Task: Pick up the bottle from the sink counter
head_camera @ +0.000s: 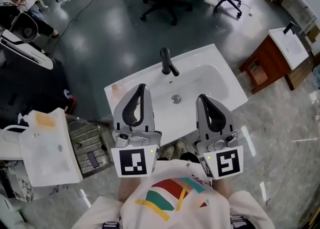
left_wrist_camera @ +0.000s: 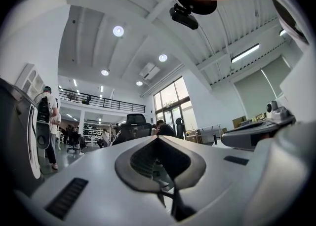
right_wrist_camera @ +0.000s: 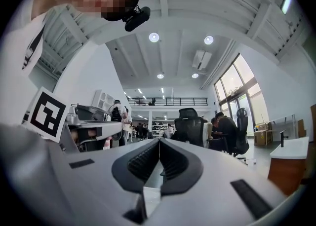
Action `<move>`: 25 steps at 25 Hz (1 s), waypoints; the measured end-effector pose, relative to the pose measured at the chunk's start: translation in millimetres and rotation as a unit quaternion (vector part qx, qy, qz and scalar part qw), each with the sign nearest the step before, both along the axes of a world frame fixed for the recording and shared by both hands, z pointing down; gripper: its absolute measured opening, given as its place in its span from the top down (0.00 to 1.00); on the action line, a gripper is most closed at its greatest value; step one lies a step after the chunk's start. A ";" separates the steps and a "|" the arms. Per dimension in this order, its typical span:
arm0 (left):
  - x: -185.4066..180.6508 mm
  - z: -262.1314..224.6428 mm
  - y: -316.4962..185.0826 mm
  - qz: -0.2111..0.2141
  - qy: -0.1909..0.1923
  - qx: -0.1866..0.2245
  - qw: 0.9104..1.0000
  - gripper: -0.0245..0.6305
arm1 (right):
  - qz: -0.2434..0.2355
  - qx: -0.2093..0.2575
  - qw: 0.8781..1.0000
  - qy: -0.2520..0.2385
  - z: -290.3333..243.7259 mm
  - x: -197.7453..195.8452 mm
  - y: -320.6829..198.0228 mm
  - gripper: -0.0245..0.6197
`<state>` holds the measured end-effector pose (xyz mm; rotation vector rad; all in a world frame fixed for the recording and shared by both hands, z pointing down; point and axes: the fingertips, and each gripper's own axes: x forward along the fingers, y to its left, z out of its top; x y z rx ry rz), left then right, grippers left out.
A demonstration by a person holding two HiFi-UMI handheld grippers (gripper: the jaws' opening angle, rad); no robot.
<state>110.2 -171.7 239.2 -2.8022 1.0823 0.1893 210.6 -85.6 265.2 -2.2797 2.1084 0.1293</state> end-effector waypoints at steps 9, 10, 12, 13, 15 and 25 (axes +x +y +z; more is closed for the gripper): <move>-23.0 5.7 -15.6 -0.063 -0.014 -0.008 0.998 0.93 | -0.074 0.002 0.997 -0.011 -3.1 -9.5 -32.4 0.94; -28.3 6.3 -18.1 -0.073 -0.016 -0.009 0.997 0.93 | -0.089 0.000 0.996 -0.010 -3.9 -14.7 -37.6 0.94; -40.4 6.7 -23.4 -0.100 -0.016 -0.012 0.995 0.93 | -0.125 -0.006 0.992 -0.007 -6.2 -25.5 -49.7 0.94; -46.4 6.2 -26.1 -0.114 -0.014 -0.014 0.993 0.93 | -0.145 -0.003 0.989 -0.006 -9.1 -30.7 -56.7 0.94; -57.0 4.5 -31.9 -0.134 -0.010 -0.015 0.991 0.93 | -0.180 0.005 0.984 -0.005 -14.6 -39.9 -71.8 0.94; -119.7 35.5 -40.6 -0.221 -0.011 -0.058 0.973 0.93 | -0.322 -0.039 0.946 0.009 18.1 -108.6 -149.2 0.50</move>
